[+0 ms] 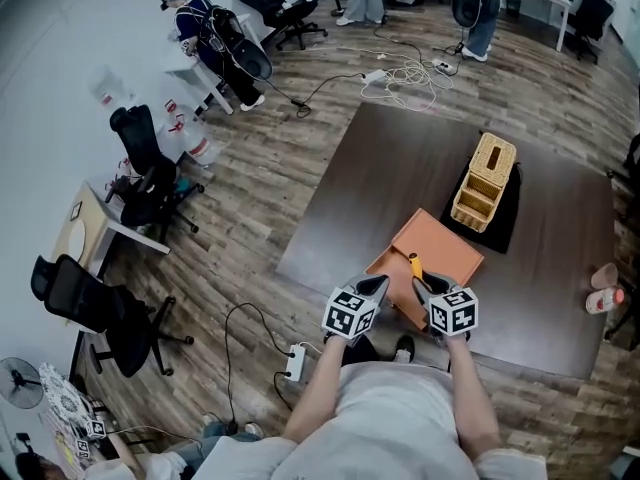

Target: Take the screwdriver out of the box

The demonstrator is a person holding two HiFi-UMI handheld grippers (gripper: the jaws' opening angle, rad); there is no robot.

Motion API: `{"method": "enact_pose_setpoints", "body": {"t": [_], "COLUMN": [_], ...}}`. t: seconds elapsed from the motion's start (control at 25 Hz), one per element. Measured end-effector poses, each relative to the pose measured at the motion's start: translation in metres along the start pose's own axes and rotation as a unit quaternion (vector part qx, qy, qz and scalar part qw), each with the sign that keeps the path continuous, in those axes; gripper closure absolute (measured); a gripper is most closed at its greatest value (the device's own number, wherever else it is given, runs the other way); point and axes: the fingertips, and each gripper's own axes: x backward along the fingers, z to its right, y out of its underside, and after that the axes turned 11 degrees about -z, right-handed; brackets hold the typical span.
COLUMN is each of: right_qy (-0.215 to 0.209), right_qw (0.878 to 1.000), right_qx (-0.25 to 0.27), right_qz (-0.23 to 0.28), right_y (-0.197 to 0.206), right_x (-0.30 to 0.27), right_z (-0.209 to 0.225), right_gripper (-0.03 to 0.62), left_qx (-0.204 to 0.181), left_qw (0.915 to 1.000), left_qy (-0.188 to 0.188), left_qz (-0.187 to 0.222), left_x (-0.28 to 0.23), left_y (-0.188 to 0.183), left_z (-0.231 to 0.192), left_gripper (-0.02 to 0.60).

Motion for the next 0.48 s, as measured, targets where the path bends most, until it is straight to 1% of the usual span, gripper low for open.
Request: {"method": "enact_pose_setpoints", "body": {"t": [0.28, 0.48], "right_qy": [-0.011, -0.012], "right_qw": [1.000, 1.000], "right_qx": [0.004, 0.005], "right_qz": [0.001, 0.003], "right_y": [-0.0011, -0.0023], "right_x": [-0.0075, -0.0072], "right_z": [-0.0083, -0.0078], "right_gripper": [0.505, 0.506], "left_qx": [0.008, 0.008], "left_qw": [1.0000, 0.9999], "left_qy": [0.002, 0.005], "left_qz": [-0.002, -0.005], "left_x": [0.0013, -0.0017], "left_y": [0.0057, 0.0074], "left_z": [-0.0073, -0.0043], "left_gripper": [0.528, 0.528]}}
